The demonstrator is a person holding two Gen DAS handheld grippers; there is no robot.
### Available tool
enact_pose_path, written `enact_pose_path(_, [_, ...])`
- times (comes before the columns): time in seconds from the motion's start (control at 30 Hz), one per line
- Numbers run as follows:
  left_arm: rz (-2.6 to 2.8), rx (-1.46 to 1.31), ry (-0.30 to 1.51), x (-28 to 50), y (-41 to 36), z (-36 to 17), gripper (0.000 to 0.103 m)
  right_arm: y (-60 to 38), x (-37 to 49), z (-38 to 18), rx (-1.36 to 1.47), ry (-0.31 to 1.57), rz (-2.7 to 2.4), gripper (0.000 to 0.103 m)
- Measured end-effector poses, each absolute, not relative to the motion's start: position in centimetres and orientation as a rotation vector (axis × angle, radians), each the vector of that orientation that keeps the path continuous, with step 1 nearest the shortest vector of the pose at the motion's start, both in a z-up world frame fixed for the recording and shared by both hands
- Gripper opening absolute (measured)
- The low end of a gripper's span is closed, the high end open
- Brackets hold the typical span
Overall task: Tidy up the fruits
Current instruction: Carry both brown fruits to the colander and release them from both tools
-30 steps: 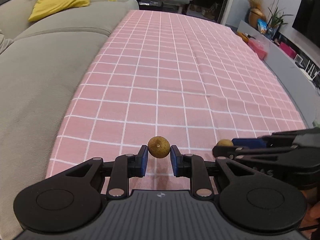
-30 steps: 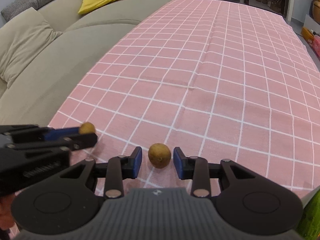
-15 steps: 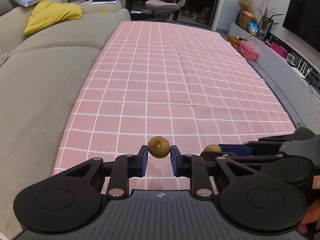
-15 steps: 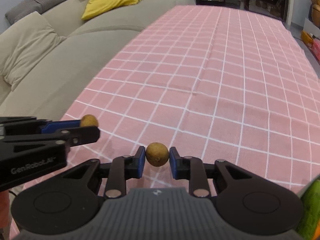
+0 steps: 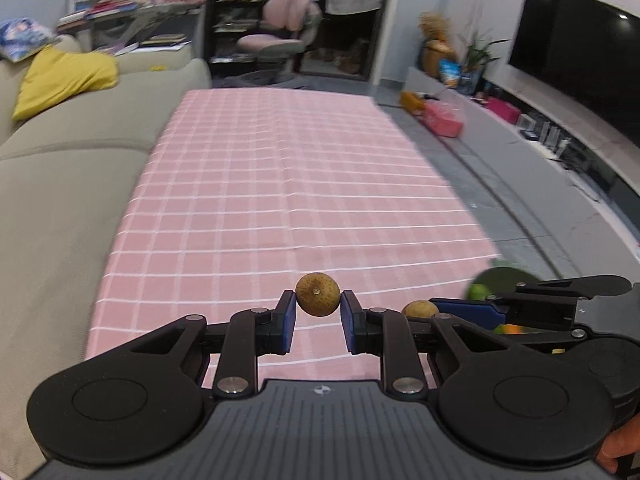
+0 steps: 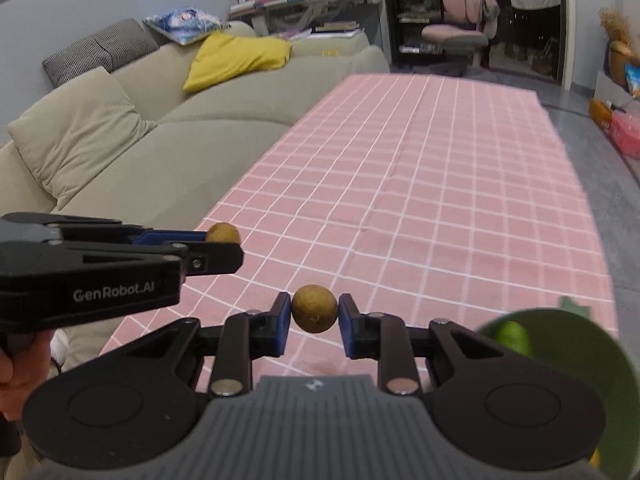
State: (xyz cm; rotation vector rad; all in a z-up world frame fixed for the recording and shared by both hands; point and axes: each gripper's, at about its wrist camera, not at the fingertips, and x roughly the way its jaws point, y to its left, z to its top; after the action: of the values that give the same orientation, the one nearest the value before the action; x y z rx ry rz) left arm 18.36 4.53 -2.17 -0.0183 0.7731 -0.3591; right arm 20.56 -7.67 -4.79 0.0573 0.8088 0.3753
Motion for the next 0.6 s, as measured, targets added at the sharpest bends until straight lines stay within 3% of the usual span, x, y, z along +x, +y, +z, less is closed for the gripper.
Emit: enact_pose_path(0.6, [-0.615,0.089,0.832,16.3,-7.7,-2.3,0.026,-19.8,14.3,-2.3,0.045,0.757,0.199,0.022])
